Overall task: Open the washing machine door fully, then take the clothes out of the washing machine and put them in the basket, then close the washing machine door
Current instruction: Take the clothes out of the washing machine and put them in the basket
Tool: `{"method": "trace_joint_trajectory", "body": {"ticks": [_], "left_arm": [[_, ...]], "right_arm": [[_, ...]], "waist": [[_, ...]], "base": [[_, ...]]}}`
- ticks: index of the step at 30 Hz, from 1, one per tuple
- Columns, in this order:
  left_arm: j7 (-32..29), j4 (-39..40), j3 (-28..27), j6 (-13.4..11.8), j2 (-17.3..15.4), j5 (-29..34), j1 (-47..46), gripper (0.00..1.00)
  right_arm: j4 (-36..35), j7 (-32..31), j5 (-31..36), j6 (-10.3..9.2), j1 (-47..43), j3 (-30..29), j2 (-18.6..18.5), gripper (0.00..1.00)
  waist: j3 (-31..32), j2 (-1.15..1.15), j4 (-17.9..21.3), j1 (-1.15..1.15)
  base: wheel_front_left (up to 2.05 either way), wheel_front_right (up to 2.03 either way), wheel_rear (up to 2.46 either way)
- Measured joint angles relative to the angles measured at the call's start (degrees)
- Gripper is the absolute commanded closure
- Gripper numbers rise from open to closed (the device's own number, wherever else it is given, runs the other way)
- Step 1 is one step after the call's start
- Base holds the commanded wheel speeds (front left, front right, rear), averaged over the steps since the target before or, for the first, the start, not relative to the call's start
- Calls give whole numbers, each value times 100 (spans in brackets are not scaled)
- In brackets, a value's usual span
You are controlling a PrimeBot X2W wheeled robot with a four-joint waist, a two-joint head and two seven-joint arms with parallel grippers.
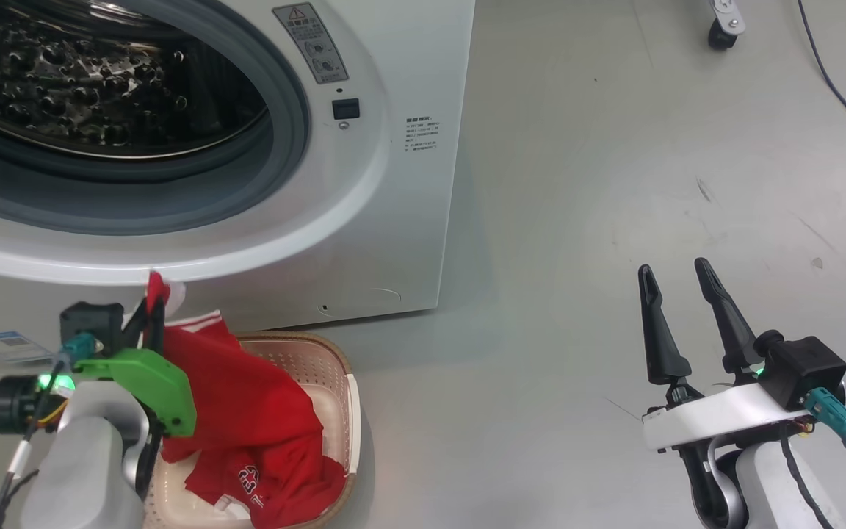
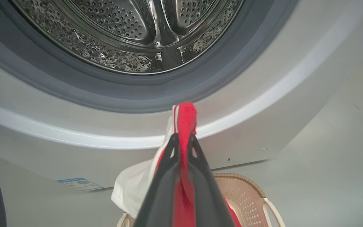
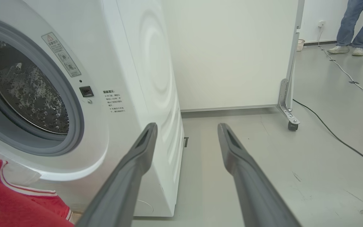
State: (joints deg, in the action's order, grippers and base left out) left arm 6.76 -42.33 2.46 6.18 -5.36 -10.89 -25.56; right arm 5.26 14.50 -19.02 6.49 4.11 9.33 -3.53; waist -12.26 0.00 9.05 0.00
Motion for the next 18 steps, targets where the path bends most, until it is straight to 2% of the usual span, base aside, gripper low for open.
{"method": "trace_joint_trajectory", "body": {"ticks": [8, 18], "left_arm": [[-249, -374, 174, 1, -20, 196, 378, 100], [-426, -805, 205, -63, -87, 301, 411, 100]], "right_arm": [[-47, 0, 1, 13, 6, 47, 0, 0], [-125, 0, 1, 20, 63, 125, 9, 0]], "waist": [[-178, 0, 170, 0], [-535, 0, 424, 0]], "base": [[0, 0, 0], [0, 0, 0]]}}
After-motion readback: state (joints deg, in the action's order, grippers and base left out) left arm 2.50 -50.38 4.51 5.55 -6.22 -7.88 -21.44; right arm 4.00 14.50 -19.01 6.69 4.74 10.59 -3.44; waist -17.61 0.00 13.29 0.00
